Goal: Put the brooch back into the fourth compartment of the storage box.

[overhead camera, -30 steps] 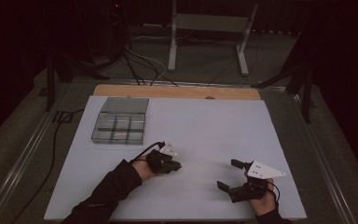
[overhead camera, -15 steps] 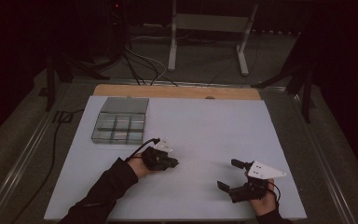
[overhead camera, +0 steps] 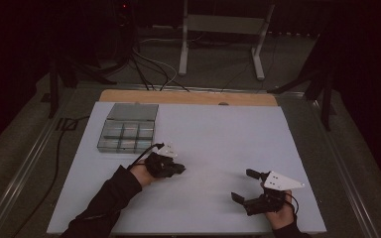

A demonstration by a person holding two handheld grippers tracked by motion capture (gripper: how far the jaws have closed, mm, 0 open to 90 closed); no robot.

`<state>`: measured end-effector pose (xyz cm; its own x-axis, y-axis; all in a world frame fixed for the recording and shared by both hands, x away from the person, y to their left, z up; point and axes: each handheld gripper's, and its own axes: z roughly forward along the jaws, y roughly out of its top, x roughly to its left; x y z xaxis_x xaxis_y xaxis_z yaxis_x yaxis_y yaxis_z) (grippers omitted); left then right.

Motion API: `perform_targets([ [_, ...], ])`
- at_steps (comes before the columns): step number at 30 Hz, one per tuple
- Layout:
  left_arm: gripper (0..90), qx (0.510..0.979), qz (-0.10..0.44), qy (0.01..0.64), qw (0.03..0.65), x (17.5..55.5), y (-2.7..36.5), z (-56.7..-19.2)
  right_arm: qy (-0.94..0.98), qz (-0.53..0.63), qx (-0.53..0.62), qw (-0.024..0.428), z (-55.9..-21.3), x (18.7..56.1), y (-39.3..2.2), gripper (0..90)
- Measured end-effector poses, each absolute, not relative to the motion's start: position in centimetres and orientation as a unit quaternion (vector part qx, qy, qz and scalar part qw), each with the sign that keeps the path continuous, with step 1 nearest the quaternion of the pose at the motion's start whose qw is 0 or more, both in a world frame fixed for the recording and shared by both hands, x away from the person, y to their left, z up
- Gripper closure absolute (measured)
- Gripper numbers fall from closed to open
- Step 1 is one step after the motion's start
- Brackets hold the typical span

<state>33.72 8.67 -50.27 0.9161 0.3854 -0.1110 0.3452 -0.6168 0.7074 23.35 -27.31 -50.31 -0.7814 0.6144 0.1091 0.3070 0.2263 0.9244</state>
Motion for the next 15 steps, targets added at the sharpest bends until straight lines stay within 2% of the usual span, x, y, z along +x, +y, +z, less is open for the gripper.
perform_targets([
  [15,87.1,0.884,0.047,0.232,0.403,34.6,11.6,-48.7,0.771,0.544,0.299,0.141,-50.3,23.3,-27.3,0.0],
])
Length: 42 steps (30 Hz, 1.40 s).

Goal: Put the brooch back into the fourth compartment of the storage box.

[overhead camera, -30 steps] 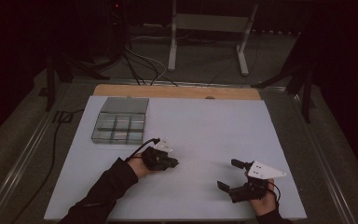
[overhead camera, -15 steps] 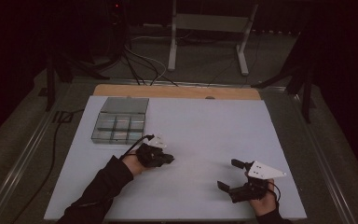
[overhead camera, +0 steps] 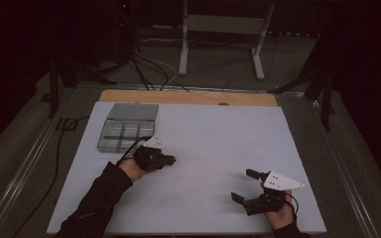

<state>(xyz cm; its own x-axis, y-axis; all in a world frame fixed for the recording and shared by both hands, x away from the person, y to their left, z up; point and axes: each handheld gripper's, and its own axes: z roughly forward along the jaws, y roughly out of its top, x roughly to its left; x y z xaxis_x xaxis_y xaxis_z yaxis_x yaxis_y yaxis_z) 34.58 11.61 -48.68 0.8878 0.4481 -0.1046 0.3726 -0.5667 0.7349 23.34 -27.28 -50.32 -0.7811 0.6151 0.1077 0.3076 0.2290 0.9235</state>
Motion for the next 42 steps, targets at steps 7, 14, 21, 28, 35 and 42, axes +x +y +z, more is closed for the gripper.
perform_targets([
  [7,87.1,0.879,0.055,0.242,0.408,34.9,12.5,-48.2,0.771,0.545,0.299,0.141,-50.3,23.3,-27.3,0.0],
  [14,87.0,0.872,0.065,0.257,0.412,35.2,13.8,-47.6,0.771,0.544,0.3,0.14,-50.3,23.3,-27.2,0.0],
  [21,87.1,0.865,0.073,0.269,0.417,35.5,15.1,-47.2,0.771,0.545,0.3,0.14,-50.4,23.4,-27.2,0.0],
  [28,87.1,0.857,0.083,0.285,0.42,35.9,16.6,-46.9,0.771,0.544,0.299,0.14,-50.3,23.3,-27.3,0.0],
  [35,87.0,0.849,0.088,0.3,0.425,36.3,17.9,-46.8,0.771,0.545,0.299,0.14,-50.3,23.3,-27.2,0.0],
  [42,87.1,0.843,0.098,0.316,0.423,36.6,19.1,-46.7,0.771,0.545,0.299,0.14,-50.3,23.3,-27.2,0.0],
])
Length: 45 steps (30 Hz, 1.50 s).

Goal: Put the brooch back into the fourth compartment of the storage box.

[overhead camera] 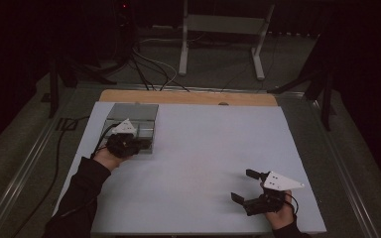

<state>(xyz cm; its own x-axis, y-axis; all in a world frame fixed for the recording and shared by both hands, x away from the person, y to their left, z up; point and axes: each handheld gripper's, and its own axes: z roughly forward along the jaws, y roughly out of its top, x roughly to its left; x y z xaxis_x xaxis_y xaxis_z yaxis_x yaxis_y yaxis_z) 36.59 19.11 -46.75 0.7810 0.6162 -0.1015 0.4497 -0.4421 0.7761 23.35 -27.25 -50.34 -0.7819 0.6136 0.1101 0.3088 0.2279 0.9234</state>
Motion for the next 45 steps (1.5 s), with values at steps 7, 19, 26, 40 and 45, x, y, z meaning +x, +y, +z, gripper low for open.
perform_targets([
  [7,87.0,0.832,0.102,0.336,0.43,36.9,20.6,-46.8,0.771,0.544,0.3,0.139,-50.4,23.4,-27.2,0.0],
  [19,87.0,0.817,0.113,0.366,0.431,37.4,23.0,-46.9,0.771,0.544,0.3,0.139,-50.4,23.4,-27.2,0.0],
  [26,87.0,0.809,0.12,0.38,0.433,37.5,24.4,-47.0,0.771,0.543,0.3,0.14,-50.4,23.3,-27.2,0.0],
  [40,86.9,0.79,0.131,0.407,0.439,37.7,27.1,-47.3,0.771,0.543,0.302,0.138,-50.4,23.4,-27.2,0.0],
  [45,86.9,0.786,0.141,0.415,0.436,37.6,28.1,-47.1,0.771,0.544,0.301,0.138,-50.4,23.4,-27.2,0.0],
])
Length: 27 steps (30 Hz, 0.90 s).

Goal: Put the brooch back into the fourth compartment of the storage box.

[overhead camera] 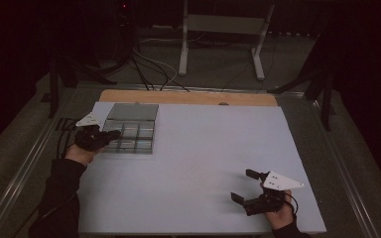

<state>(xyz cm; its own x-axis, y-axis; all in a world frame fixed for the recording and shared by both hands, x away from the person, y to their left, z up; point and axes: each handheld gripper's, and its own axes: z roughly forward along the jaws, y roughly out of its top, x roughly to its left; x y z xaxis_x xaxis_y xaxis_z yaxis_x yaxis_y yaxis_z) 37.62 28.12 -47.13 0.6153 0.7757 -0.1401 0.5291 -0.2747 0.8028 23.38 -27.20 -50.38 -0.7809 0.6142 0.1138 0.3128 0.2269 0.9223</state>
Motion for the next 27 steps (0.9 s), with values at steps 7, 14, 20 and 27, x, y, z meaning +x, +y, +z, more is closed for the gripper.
perform_targets([
  [7,86.9,0.778,0.144,0.431,0.434,37.7,29.3,-47.5,0.771,0.545,0.302,0.136,-50.4,23.4,-27.2,0.0],
  [14,86.8,0.776,0.146,0.445,0.423,37.9,29.9,-48.3,0.771,0.544,0.301,0.137,-50.4,23.4,-27.2,0.0],
  [20,86.8,0.772,0.144,0.459,0.416,38.0,30.4,-48.7,0.771,0.544,0.3,0.138,-50.4,23.4,-27.2,0.0],
  [27,86.8,0.768,0.148,0.467,0.411,38.1,30.6,-48.9,0.771,0.545,0.3,0.137,-50.4,23.4,-27.2,0.0],
])
